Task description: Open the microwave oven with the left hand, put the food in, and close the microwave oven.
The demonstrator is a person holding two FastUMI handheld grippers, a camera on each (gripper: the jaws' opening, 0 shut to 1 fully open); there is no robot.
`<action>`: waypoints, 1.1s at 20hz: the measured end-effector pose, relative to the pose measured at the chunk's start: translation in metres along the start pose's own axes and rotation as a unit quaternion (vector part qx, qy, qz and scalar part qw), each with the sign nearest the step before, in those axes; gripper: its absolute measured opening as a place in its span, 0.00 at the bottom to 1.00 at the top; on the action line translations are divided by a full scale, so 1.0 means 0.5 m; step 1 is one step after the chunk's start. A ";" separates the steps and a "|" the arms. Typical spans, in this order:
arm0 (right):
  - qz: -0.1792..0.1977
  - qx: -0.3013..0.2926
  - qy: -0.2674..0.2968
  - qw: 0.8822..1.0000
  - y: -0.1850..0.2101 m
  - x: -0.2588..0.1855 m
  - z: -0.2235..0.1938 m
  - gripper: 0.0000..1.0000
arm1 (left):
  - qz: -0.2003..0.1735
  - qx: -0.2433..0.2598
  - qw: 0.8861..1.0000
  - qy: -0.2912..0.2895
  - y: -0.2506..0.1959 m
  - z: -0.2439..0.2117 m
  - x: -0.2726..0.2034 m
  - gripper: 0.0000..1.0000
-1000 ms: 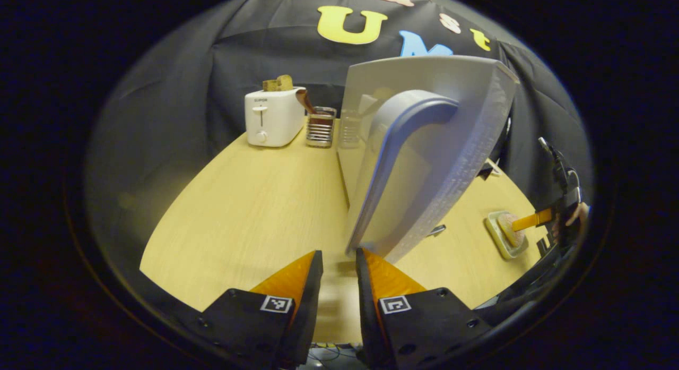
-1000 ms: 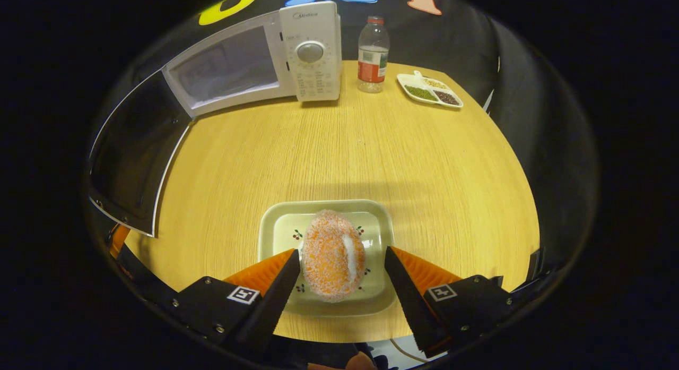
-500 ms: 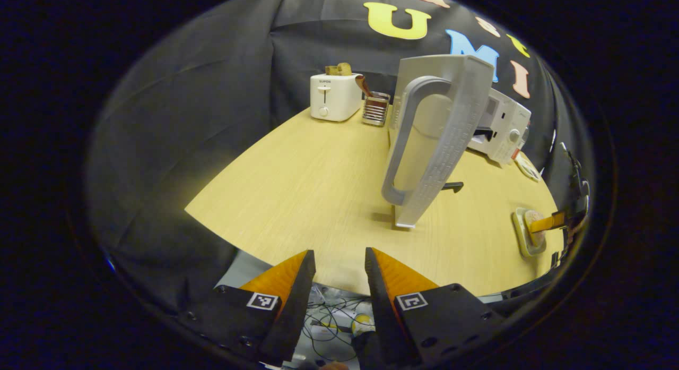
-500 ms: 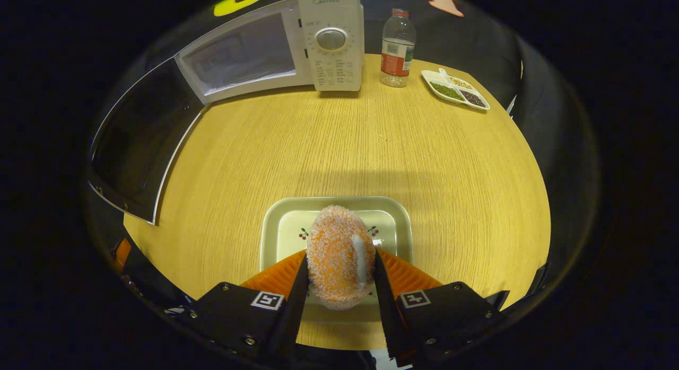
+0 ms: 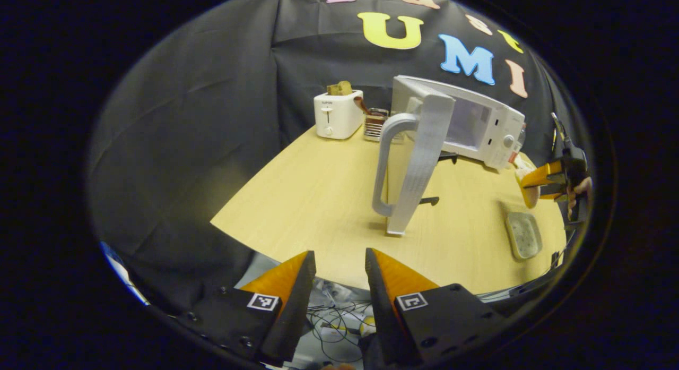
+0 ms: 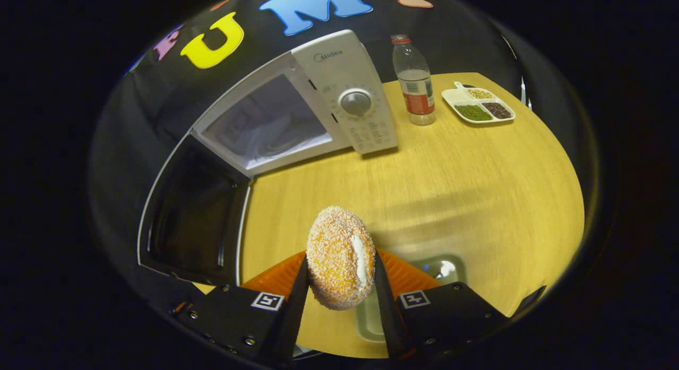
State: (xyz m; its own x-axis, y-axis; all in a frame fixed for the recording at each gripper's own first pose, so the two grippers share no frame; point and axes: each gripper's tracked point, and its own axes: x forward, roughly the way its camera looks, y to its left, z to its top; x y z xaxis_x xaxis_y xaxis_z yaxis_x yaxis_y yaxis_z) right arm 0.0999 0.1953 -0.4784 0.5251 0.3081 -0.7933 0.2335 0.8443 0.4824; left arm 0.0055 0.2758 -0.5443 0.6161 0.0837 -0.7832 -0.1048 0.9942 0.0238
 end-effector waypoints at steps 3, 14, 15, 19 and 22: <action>0.025 0.013 -0.017 0.999 0.066 0.037 0.034 0.64 | 0.004 -0.019 1.000 -0.009 0.002 0.019 -0.022 0.69; 0.047 0.090 -0.075 0.992 0.212 0.203 0.144 0.64 | 0.006 -0.013 1.000 -0.021 0.037 0.047 -0.070 0.69; 0.047 0.099 -0.082 0.991 0.222 0.220 0.154 0.64 | 0.006 -0.015 1.000 -0.019 0.041 0.046 -0.069 0.66; 0.050 0.117 -0.142 0.982 0.265 0.284 0.224 0.64 | 0.006 -0.015 1.000 -0.020 0.052 0.062 -0.065 0.69; 0.037 0.125 -0.183 0.974 0.279 0.334 0.265 0.64 | 0.006 -0.018 1.000 -0.021 0.057 0.072 -0.058 0.69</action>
State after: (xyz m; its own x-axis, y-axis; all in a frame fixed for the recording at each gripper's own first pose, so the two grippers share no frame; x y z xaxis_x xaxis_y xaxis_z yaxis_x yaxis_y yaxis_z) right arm 0.3289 0.3064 -0.4945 0.7939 0.1495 -0.5894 0.3519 0.6775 0.6458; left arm 0.0131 0.3039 -0.4985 0.6468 0.0989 -0.7562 -0.1394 0.9902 0.0102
